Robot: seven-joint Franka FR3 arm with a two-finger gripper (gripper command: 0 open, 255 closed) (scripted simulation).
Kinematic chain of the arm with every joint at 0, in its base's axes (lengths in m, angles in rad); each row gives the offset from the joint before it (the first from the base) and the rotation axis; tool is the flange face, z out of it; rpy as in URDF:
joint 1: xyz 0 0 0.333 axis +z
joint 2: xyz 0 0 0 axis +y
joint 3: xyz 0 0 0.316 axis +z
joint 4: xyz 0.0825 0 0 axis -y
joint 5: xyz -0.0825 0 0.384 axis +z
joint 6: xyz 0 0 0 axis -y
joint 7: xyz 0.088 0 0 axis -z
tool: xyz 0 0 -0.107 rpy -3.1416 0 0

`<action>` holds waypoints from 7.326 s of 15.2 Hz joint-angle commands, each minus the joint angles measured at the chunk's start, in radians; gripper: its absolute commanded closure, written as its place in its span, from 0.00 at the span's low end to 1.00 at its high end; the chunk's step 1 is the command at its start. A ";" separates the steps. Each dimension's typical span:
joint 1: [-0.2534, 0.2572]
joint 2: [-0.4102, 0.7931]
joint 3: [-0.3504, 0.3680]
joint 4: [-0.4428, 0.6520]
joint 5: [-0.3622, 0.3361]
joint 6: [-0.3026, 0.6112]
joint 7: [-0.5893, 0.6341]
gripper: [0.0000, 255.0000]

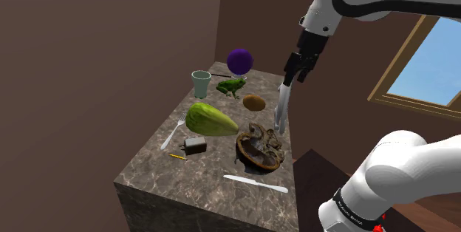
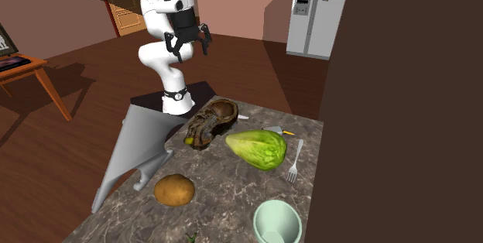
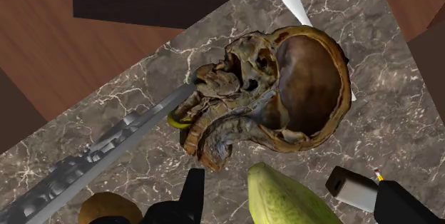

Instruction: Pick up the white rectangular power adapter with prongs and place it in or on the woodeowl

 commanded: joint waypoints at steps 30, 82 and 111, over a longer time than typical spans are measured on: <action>0.243 0.960 0.183 0.304 -0.143 0.613 -0.399 0.00; 0.273 0.983 0.216 0.449 -0.167 0.484 -0.448 1.00; 0.144 0.280 0.048 -0.182 -0.063 0.418 -0.803 1.00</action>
